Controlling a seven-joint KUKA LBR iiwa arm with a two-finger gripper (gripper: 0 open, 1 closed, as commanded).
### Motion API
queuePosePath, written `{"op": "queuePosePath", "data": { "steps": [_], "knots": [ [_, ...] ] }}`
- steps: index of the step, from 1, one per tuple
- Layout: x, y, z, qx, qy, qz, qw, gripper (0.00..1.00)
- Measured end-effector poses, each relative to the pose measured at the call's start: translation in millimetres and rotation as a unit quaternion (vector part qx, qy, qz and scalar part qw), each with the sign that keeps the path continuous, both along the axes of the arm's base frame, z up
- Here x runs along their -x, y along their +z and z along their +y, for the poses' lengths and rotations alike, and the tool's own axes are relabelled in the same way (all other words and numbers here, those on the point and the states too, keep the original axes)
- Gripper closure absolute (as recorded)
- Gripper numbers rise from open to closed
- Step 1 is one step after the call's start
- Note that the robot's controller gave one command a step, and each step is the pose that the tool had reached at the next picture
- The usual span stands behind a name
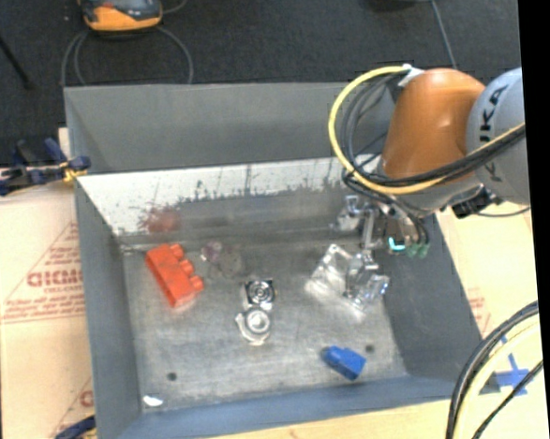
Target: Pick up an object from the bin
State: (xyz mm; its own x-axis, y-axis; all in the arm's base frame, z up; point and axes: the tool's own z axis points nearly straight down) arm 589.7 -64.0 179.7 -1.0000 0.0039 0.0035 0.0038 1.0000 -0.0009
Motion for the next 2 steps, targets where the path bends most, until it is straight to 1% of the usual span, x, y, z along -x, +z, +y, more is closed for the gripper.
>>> {"op": "queuePosePath", "data": {
  "steps": [1,2],
  "knots": [
    [-57.1,-86.5,-78.8,-0.001,-0.092,-0.0105,0.9957,0.0],
    [-31.2,-77.9,-54.2,0.0,-0.191,-0.0042,0.9816,0.0]
  ]
}}
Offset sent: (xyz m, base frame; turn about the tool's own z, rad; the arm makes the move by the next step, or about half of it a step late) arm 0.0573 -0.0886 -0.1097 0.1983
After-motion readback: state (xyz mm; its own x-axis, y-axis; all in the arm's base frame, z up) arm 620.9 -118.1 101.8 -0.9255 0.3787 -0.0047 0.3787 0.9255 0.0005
